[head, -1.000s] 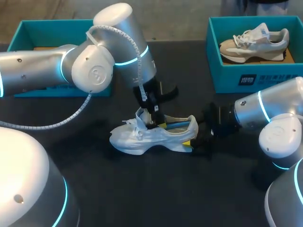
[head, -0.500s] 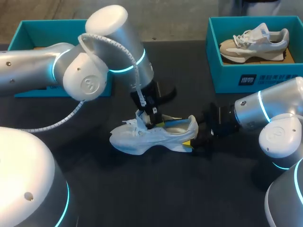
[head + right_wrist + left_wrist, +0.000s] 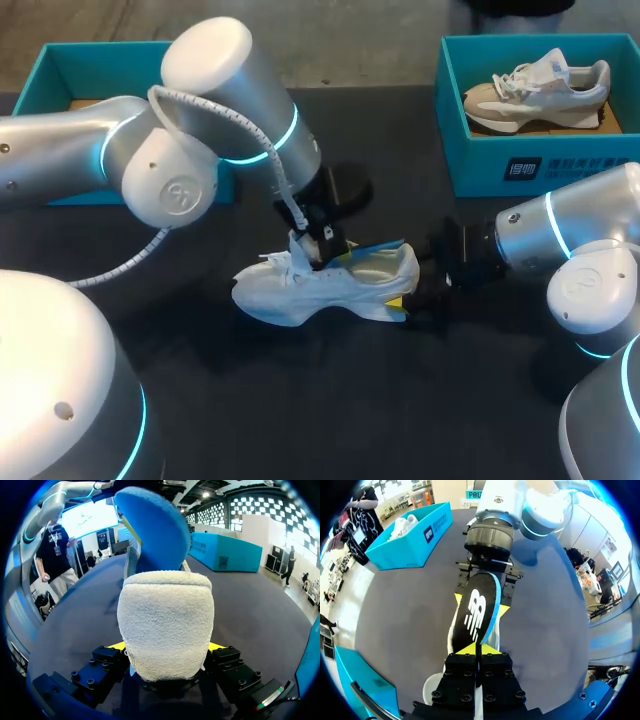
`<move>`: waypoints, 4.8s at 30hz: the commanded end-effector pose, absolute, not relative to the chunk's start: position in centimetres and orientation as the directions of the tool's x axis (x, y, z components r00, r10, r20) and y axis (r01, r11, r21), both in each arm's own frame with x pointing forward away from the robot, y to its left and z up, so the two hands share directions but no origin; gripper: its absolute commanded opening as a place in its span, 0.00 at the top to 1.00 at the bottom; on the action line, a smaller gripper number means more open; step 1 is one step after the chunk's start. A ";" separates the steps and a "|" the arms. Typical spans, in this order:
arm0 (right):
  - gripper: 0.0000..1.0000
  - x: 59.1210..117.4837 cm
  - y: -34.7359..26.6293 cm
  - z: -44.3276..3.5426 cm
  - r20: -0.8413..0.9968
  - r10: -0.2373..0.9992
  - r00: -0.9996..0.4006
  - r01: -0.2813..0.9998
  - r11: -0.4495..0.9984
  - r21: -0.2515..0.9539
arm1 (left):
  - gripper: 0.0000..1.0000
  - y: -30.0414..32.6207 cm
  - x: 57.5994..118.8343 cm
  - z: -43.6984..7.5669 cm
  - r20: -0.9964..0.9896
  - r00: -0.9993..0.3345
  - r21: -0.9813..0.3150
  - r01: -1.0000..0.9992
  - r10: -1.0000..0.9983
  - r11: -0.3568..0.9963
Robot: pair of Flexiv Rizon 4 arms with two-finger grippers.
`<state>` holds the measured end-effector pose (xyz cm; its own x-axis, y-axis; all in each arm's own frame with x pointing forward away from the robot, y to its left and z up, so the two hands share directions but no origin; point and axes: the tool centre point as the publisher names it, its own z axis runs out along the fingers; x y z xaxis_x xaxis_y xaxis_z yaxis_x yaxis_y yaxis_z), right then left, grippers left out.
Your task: Take the shoe out of the shoebox, open the shoe tongue, remove and reinsert the insole, then place the shoe into the shoebox
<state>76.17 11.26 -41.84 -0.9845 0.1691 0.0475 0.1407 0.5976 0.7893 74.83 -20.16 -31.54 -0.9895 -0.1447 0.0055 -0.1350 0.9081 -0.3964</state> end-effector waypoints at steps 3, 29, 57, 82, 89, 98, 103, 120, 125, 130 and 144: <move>1.00 76.3 11.1 -42.1 0.047 0.169 -0.984 0.141 0.599 0.788 | 1.00 -21.3 74.8 -31.7 -0.002 -0.990 -0.400 -0.128 -0.141 0.908; 1.00 76.3 11.1 -42.1 0.047 0.169 -0.984 0.141 0.599 0.788 | 0.00 -21.4 74.1 -31.3 -0.156 -0.981 -0.416 -0.042 -0.117 0.908; 1.00 76.3 11.1 -42.1 0.047 0.169 -0.984 0.141 0.599 0.788 | 0.27 -23.0 73.6 -31.4 -0.463 -0.881 -0.395 0.113 -0.092 0.912; 1.00 76.3 11.1 -42.1 0.047 0.169 -0.984 0.141 0.599 0.788 | 0.35 -23.4 73.5 -32.3 -0.560 -0.819 -0.397 0.130 -0.127 0.909; 1.00 76.3 11.1 -42.1 0.047 0.169 -0.984 0.141 0.599 0.788 | 0.36 -23.6 74.3 -33.2 -0.563 -0.816 -0.399 0.128 -0.132 0.908; 1.00 76.3 11.1 -42.1 0.047 0.169 -0.984 0.141 0.599 0.788 | 0.38 -24.1 74.9 -33.3 -0.571 -0.808 -0.417 0.131 -0.147 0.899; 1.00 76.3 11.1 -42.1 0.047 0.169 -0.984 0.141 0.599 0.788 | 0.41 -24.2 75.0 -33.2 -0.579 -0.801 -0.422 0.134 -0.153 0.897; 1.00 76.3 11.1 -42.1 0.047 0.169 -0.984 0.141 0.599 0.788 | 0.51 -24.5 75.6 -34.2 -0.606 -0.769 -0.445 0.116 -0.203 0.888; 1.00 76.3 11.1 -42.1 0.047 0.169 -0.984 0.141 0.599 0.788 | 0.52 -24.6 76.0 -34.4 -0.603 -0.770 -0.451 0.115 -0.208 0.885; 1.00 76.3 11.1 -42.1 0.047 0.169 -0.984 0.141 0.599 0.788 | 0.59 -24.6 76.1 -34.2 -0.608 -0.766 -0.456 0.119 -0.211 0.882; 1.00 76.3 11.1 -42.1 0.047 0.169 -0.984 0.141 0.599 0.788 | 1.00 -24.2 75.3 -33.7 -0.591 -0.780 -0.463 0.119 -0.206 0.878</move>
<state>76.17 11.29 -41.84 -0.9845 0.1686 0.0475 0.1404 0.5975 0.7895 75.50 -24.55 -34.14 -0.7777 -0.2070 -0.5936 0.1191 0.8786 -0.4624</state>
